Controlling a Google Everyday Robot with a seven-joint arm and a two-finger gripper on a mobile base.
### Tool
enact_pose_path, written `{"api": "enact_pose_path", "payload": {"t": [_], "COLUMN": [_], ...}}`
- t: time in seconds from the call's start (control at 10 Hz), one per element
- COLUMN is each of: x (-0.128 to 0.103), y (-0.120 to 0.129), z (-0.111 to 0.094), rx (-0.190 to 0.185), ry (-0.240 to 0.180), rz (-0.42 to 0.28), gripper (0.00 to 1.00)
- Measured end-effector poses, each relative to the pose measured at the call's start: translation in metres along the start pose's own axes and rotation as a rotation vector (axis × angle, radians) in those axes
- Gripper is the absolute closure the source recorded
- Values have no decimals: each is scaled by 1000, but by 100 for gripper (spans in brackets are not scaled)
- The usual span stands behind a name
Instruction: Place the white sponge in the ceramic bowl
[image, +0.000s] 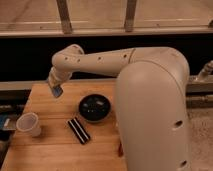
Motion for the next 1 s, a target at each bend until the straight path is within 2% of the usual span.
{"api": "enact_pose_path", "payload": {"t": [0.1,0.4,0.7,1.0], "x": [0,13,50,99], "y": [-18,-46,-78,-113], "z": [-3,-10,-31,-56], "rx": [15,61,106,148], "ry": [-10,-11,-16,-25], "rz": [58,158,267,395], "gripper": [100,100,100,100]}}
